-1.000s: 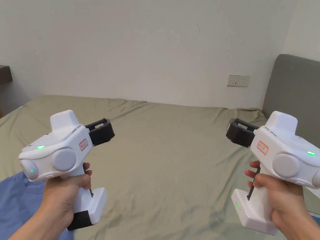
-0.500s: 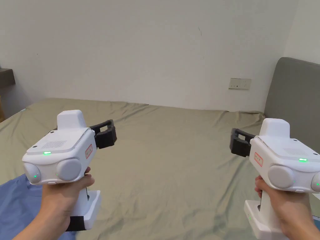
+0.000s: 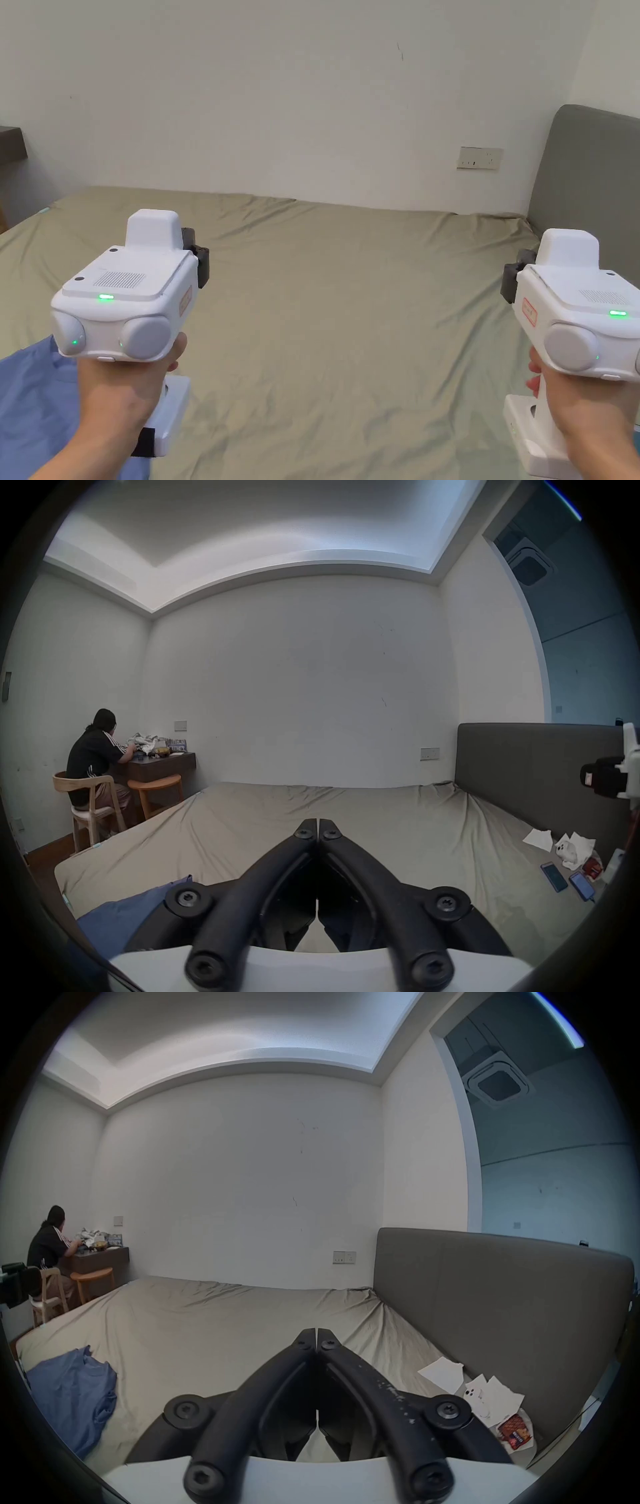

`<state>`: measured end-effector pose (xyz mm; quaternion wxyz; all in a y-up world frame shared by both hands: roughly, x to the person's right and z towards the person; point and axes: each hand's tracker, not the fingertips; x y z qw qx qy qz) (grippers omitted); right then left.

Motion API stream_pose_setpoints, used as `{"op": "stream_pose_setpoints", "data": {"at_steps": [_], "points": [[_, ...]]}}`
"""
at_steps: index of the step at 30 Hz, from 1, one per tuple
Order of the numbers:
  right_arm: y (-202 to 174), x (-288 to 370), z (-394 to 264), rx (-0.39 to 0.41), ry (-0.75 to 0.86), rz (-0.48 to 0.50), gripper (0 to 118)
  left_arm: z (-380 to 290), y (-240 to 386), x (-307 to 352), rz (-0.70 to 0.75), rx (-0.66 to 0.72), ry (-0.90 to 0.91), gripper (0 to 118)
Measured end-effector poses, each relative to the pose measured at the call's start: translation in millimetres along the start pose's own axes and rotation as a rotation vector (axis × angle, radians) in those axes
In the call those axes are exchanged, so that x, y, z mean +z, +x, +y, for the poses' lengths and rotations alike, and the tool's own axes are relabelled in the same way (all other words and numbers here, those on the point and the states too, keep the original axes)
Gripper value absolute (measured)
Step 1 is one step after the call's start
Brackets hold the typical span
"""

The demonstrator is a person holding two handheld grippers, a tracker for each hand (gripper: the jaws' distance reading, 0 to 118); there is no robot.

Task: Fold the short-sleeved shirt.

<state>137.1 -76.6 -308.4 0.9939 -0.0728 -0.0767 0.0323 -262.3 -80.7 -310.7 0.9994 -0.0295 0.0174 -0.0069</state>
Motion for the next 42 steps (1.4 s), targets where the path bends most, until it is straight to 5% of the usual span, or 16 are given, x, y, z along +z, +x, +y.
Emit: {"op": "stream_pose_setpoints", "data": {"at_steps": [7,20,25,33,39,42], "points": [[-30.1,-5.4,4.9,0.063,0.014,0.061,0,10.7,-26.8,4.7,0.029,0.032,-0.002,0],[-292.5,-2.1,34.3,0.029,0.056,0.596,0,16.9,-231.8,117.0,0.488,-0.065,-0.055,0],[-348.6,14.3,32.6,0.055,0.066,0.707,0,16.3,-270.9,142.1,0.576,-0.083,-0.087,0],[-371.4,10.4,19.3,0.099,0.041,0.748,0,-3.9,-289.8,110.6,0.548,-0.030,-0.174,0],[-377.4,-7.6,-4.2,0.128,-0.026,0.761,0,-54.3,-316.0,13.1,0.390,0.145,-0.517,0],[-379.6,-16.8,-17.4,0.133,-0.074,0.781,0,-102.0,-339.6,-47.5,0.308,0.341,-0.746,0]]}}
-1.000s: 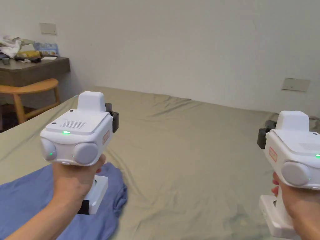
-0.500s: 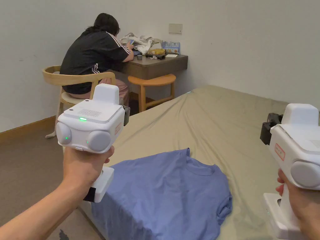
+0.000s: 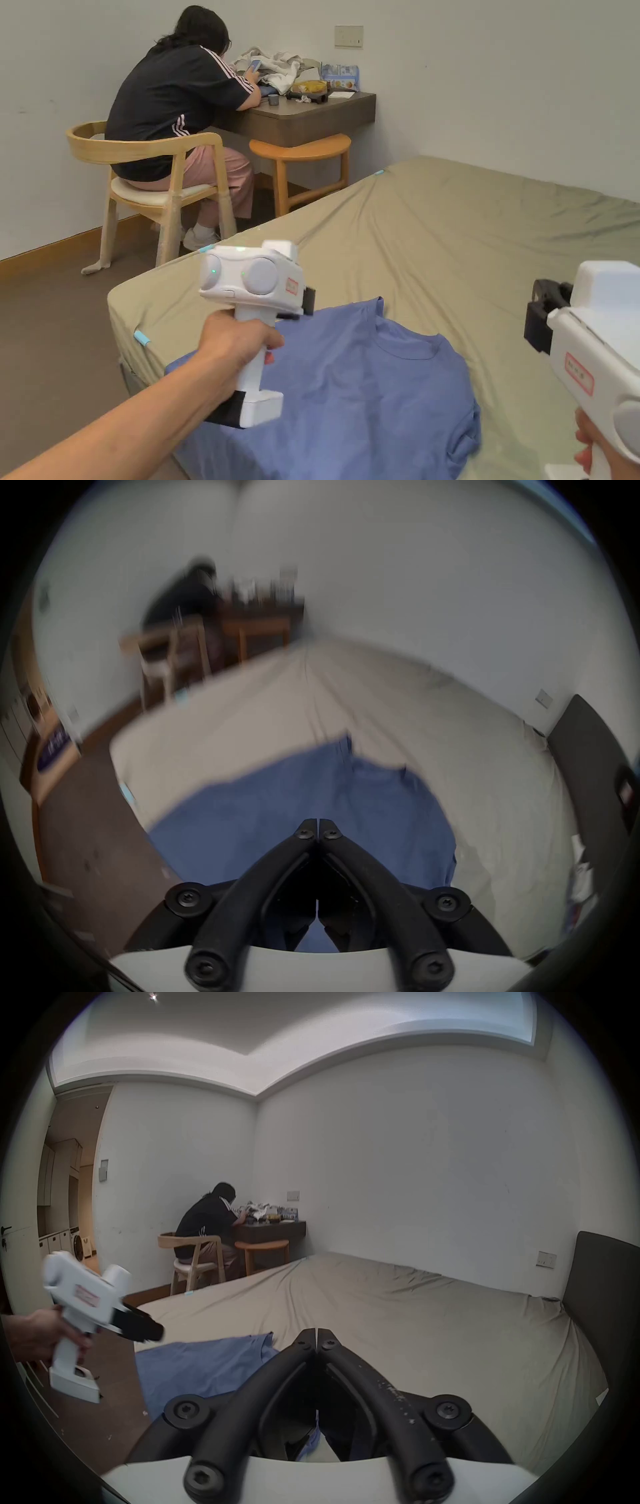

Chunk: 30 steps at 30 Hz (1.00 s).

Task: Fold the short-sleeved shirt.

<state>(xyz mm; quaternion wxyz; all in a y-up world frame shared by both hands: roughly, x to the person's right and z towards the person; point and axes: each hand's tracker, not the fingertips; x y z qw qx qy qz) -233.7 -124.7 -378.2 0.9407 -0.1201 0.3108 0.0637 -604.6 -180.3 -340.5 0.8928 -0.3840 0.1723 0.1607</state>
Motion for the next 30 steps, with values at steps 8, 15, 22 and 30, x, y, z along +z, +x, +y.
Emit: {"op": "stream_pose_setpoints", "data": {"at_steps": [8,15,22,30], "points": [[4.9,-35.5,-23.6,0.066,-0.068,0.016,0,-17.3,8.0,-127.4,0.047,0.066,-0.289,0],[8.5,-51.6,-34.4,0.034,-0.100,0.033,0,-15.6,7.8,-155.9,0.067,0.051,-0.318,51],[12.7,-55.7,-41.9,0.037,-0.113,0.031,0,-12.5,16.5,-181.5,0.114,-0.068,-0.199,114],[22.1,-57.0,-48.6,0.038,-0.131,0.014,0,-45.3,29.8,-202.1,0.127,-0.060,-0.321,93]]}}
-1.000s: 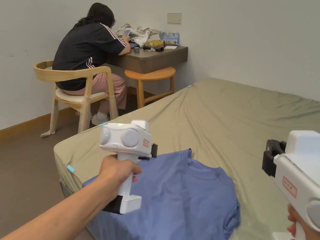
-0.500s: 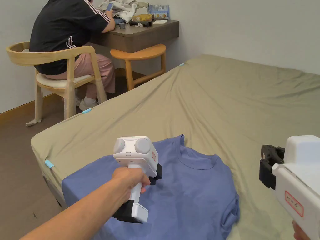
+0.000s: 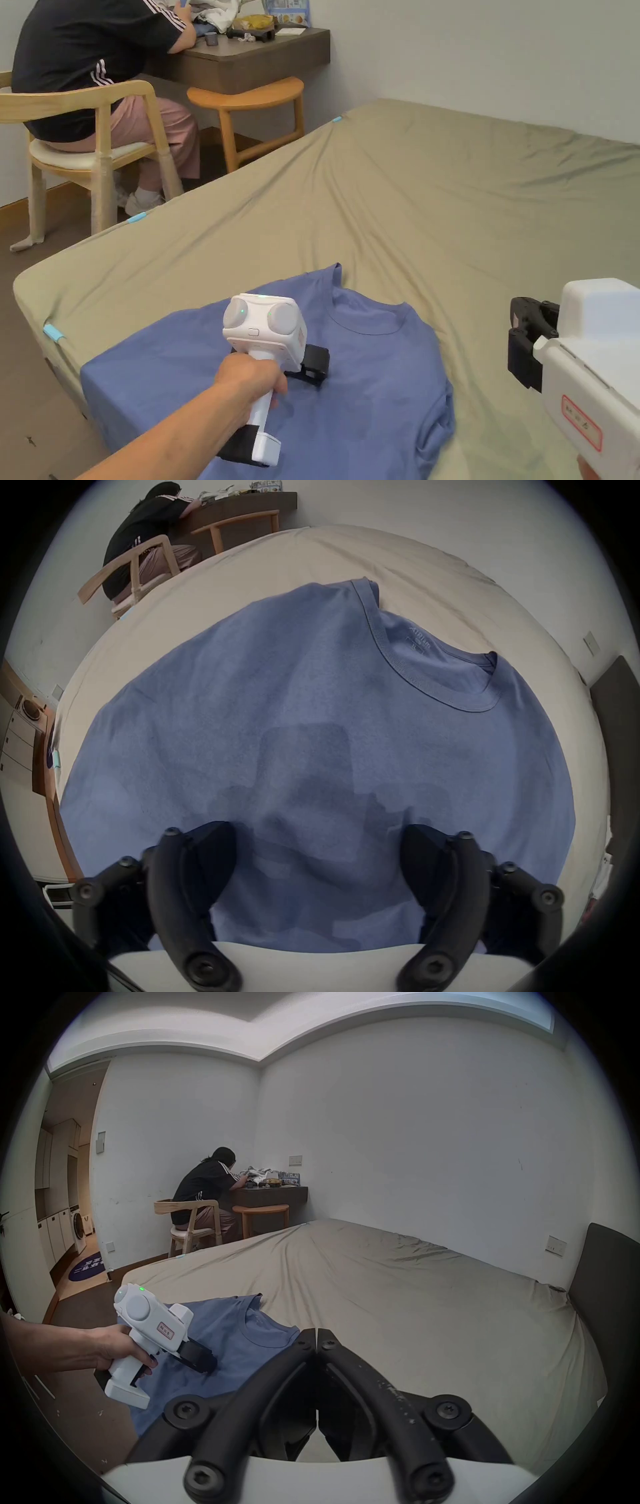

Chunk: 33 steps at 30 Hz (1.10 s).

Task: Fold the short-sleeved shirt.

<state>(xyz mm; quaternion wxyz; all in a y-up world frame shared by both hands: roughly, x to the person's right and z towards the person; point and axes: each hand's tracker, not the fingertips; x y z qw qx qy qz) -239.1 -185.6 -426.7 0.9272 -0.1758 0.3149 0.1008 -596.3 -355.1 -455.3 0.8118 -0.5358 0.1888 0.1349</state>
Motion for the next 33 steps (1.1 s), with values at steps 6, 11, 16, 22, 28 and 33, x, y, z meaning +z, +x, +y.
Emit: {"op": "stream_pose_setpoints", "data": {"at_steps": [6,11,16,22,28,33], "points": [[5.6,3.6,-3.3,-0.020,-0.005,-0.007,0,14.1,2.2,16.1,-0.022,-0.038,0.017,0],[13.6,9.6,-4.3,-0.046,-0.004,-0.015,0,8.4,-12.1,10.9,-0.092,0.056,0.029,0],[24.5,16.1,-4.1,-0.061,-0.002,-0.026,0,11.3,-8.7,21.4,-0.091,-0.027,0.050,0],[34.1,27.0,-3.9,-0.076,0.015,-0.040,0,16.2,-9.8,56.9,-0.170,0.026,0.101,0],[49.8,46.7,-1.6,-0.119,0.041,-0.059,0,20.7,10.3,109.1,-0.218,-0.029,0.169,0],[73.3,77.0,3.3,-0.153,0.079,-0.100,0,22.1,59.3,150.9,-0.304,-0.086,0.219,0]]}}
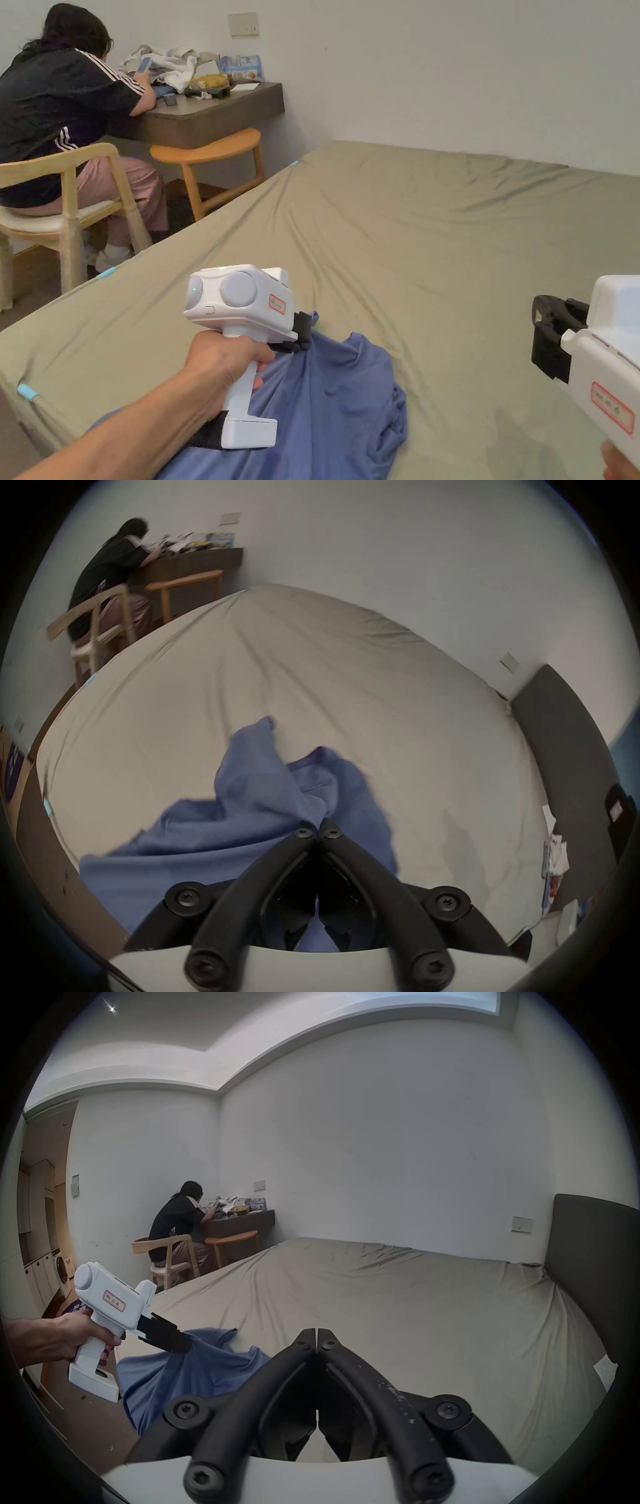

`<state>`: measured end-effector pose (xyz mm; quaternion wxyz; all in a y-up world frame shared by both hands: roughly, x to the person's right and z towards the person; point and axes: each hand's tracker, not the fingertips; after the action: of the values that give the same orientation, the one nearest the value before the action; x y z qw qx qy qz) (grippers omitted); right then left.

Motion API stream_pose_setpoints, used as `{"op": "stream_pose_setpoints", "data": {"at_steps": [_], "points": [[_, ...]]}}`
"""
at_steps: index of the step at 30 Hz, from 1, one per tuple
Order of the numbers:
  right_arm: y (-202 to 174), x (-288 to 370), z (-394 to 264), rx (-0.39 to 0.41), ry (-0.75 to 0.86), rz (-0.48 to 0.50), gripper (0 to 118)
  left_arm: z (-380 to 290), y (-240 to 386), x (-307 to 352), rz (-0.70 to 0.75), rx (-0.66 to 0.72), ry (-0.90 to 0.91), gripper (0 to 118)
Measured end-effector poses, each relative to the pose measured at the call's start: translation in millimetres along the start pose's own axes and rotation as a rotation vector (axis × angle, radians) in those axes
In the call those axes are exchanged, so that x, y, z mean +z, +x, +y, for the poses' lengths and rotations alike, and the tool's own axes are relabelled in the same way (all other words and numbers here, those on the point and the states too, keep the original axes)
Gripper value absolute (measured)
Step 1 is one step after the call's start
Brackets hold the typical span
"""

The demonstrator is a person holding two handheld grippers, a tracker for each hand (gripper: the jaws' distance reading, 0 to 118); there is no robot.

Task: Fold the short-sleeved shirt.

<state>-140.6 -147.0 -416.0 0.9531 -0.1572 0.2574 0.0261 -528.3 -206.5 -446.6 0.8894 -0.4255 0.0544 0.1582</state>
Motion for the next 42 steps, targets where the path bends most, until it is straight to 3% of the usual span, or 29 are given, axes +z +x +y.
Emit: {"op": "stream_pose_setpoints", "data": {"at_steps": [7,13,19,23,27,29,32,39,42], "points": [[65.9,68.0,21.2,-0.044,0.092,-0.114,0,6.8,142.6,7.3,-0.150,-0.174,0.018,0],[142.6,149.5,29.8,-0.076,0.167,-0.279,0,-8.0,301.4,8.1,-0.348,-0.353,0.040,0],[207.6,233.2,29.2,-0.082,0.222,-0.454,0,-75.0,454.7,12.3,-0.585,-0.551,-0.042,0],[234.6,270.8,20.5,-0.092,0.226,-0.522,0,-150.3,511.2,8.3,-0.755,-0.591,-0.172,0],[249.0,285.4,7.8,-0.133,0.226,-0.551,0,-234.9,537.9,-15.0,-0.770,-0.707,-0.307,0],[253.6,286.4,-2.7,-0.143,0.205,-0.557,0,-272.2,536.2,-44.7,-0.685,-0.702,-0.345,0],[256.1,288.3,-17.4,-0.147,0.184,-0.560,0,-313.4,529.9,-74.6,-0.568,-0.825,-0.351,0],[259.3,283.7,-26.2,-0.156,0.167,-0.558,0,-329.5,509.1,-103.7,-0.584,-0.629,-0.426,0],[259.8,281.4,-24.3,-0.163,0.172,-0.552,0,-325.7,507.0,-105.0,-0.600,-0.634,-0.429,2]]}}
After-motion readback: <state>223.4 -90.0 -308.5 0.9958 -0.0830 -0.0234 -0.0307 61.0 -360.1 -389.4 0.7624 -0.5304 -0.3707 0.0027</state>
